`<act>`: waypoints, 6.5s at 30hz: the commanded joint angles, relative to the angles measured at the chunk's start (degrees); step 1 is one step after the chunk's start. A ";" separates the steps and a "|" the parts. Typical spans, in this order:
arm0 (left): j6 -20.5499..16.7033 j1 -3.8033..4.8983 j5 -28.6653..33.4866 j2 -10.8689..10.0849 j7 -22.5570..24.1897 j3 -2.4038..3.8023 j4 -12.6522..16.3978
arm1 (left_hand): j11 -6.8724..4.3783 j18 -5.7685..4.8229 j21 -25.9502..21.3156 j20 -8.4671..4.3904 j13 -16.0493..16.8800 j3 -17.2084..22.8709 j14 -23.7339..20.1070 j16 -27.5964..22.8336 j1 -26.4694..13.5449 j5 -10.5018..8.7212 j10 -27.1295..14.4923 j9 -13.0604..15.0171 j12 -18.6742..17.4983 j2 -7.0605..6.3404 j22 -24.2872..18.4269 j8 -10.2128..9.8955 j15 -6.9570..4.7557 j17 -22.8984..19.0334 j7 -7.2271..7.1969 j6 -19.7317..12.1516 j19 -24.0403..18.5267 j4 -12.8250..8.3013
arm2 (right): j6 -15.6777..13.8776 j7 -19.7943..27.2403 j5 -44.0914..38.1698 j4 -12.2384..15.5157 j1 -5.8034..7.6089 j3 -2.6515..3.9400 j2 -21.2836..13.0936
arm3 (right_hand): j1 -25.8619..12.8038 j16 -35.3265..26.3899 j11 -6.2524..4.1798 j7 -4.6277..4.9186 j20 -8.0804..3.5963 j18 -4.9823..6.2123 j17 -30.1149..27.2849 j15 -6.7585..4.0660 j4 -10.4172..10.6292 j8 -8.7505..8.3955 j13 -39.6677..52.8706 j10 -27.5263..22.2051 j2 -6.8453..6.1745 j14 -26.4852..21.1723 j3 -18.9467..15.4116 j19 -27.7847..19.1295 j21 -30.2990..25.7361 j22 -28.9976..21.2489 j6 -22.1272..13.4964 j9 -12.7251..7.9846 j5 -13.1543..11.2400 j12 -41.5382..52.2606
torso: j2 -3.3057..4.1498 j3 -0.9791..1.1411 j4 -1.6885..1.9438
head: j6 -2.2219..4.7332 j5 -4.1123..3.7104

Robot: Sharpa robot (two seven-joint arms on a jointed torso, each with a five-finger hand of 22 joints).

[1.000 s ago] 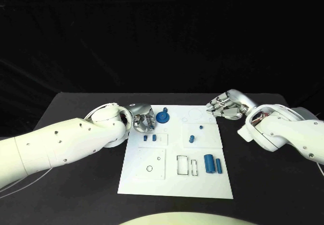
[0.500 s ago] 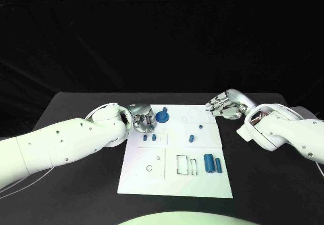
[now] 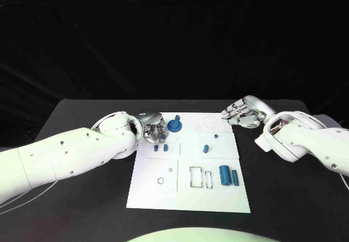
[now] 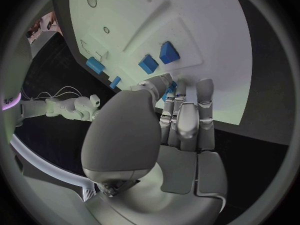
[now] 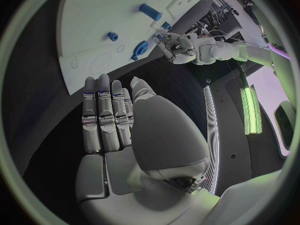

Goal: Assemble the parts on the task board

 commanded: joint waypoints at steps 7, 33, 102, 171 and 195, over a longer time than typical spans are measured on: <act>0.74 -0.03 0.15 -0.12 -0.40 0.02 0.12 | 0.18 -0.08 -0.58 0.21 0.27 -0.49 -0.53 -0.50 -0.50 -0.24 -0.25 -0.49 -0.62 -0.29 -0.39 -1.83 0.06 -0.62 0.27 -2.29 -0.49 0.01 | 2.10 -0.76 -1.86 -0.19 -0.03 0.00 0.07 | 0.40 -0.09 0.50 0.33 0.25 0.77 -0.98 0.58 -0.57 -0.20 -0.54 -1.04 -1.05 -0.70 0.89 0.47 -0.37 -0.73 -0.09 -0.26 -2.14 -0.99 | 0.01 0.01 -0.01 | 0.07 -0.04; -3.45 0.22 4.70 -5.89 -0.12 1.02 1.78 | 0.23 0.12 -1.50 0.15 0.70 0.07 -1.38 -1.83 0.26 -0.12 -0.31 -0.07 -1.61 0.45 -1.80 -1.61 0.02 -3.84 0.23 -1.98 -0.88 0.45 | 7.40 -5.31 -23.69 0.43 -0.09 0.01 0.85 | 0.56 48.83 -2.68 -1.67 -6.74 -1.80 32.64 -5.04 -6.00 0.04 -0.20 2.21 -2.17 14.74 4.99 19.18 35.00 26.33 2.90 -1.38 -3.56 -2.23 | -0.07 0.12 -0.07 | 0.67 -1.16; -5.27 2.00 78.74 -18.23 22.48 1.36 10.31 | 1.96 0.78 -9.74 1.16 0.92 -1.33 -13.89 -21.88 0.68 -0.35 -4.15 -0.21 1.23 2.92 -9.26 -0.03 1.29 -31.83 2.46 -0.95 -7.64 -3.63 | 18.14 -16.28 -47.38 -0.29 -3.03 0.01 7.63 | -3.16 75.15 -2.57 -2.07 -6.02 -5.54 56.71 -4.93 -9.94 0.75 1.21 4.10 -5.51 14.11 23.14 22.09 65.49 54.35 6.80 -0.76 -3.88 -4.35 | 0.09 -0.24 0.02 | -0.05 -4.02; -3.29 1.97 78.14 -10.08 21.68 1.11 5.29 | 2.27 0.76 -10.07 1.34 0.86 -1.75 -14.12 -22.41 0.74 -0.34 -4.88 -0.23 1.63 3.27 -9.50 0.00 1.54 -32.31 2.79 -1.49 -7.75 -4.18 | 10.03 -12.61 -45.63 11.51 -7.93 0.07 15.29 | -6.02 76.09 -2.62 -2.02 -6.05 -5.93 57.27 -4.91 -14.35 0.50 1.68 5.02 -5.86 14.14 29.25 22.38 68.03 56.92 7.80 0.04 -4.87 -4.75 | -1.31 -1.52 0.85 | -2.78 4.77; -2.71 2.00 78.13 -9.28 21.31 1.10 4.56 | 2.28 0.76 -10.17 1.39 0.87 -1.89 -14.18 -22.50 0.60 -0.35 -4.94 -0.21 1.76 3.36 -9.57 0.07 1.58 -32.39 2.79 -1.51 -7.81 -4.16 | 13.24 -13.76 -46.53 8.29 -10.57 -0.32 17.91 | -6.39 76.07 -2.60 -2.02 -6.03 -5.91 57.13 -4.90 -14.58 0.45 1.72 5.02 -5.62 14.11 29.29 22.32 67.97 56.95 7.79 0.12 -4.62 -4.83 | -1.30 -1.32 0.79 | -4.12 6.26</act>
